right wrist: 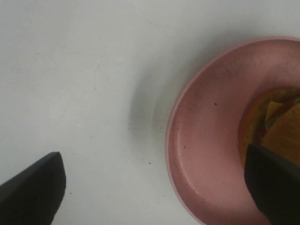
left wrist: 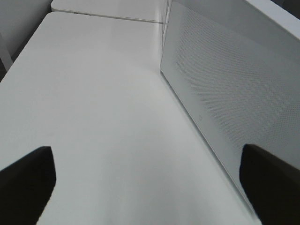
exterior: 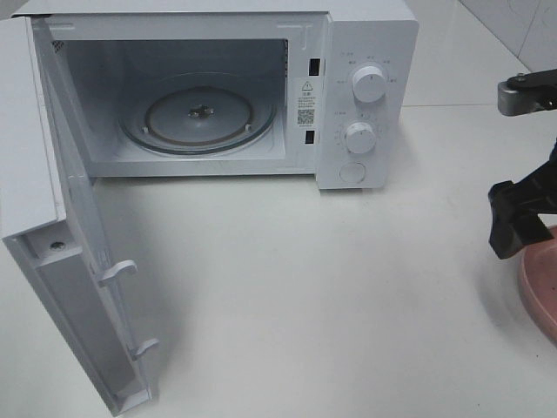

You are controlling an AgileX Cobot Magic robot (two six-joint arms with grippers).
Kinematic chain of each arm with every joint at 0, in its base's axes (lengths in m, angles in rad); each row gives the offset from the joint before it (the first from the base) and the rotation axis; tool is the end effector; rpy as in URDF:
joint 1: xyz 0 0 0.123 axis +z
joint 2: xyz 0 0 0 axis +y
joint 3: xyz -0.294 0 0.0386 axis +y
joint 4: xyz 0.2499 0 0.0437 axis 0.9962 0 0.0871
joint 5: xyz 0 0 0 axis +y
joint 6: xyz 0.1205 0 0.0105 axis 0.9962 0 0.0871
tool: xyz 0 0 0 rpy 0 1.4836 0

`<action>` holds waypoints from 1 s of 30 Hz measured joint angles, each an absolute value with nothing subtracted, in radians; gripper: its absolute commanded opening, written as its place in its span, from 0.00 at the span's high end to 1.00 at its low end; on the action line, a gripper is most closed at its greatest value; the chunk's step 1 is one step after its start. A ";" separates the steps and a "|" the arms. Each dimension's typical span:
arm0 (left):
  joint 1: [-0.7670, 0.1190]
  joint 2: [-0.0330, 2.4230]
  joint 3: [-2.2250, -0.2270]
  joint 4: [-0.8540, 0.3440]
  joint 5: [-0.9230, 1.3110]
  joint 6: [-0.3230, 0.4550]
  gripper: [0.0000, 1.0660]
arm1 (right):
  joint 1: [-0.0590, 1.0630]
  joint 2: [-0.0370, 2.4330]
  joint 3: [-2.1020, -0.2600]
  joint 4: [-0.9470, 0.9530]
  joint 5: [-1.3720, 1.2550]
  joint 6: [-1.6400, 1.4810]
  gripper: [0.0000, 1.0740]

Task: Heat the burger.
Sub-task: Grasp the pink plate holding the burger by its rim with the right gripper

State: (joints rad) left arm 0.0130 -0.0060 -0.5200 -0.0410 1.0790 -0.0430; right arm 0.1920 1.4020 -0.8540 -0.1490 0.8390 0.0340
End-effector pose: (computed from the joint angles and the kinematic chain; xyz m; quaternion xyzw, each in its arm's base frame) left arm 0.0080 -0.0043 0.2688 -0.0226 0.8507 -0.0283 0.5243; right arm 0.2553 0.0360 0.2108 -0.1196 0.9817 -0.0460 0.1408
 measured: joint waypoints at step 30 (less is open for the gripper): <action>0.013 -0.006 -0.520 -0.041 1.079 -0.043 0.06 | 0.111 1.671 -0.770 -0.190 0.579 0.078 0.18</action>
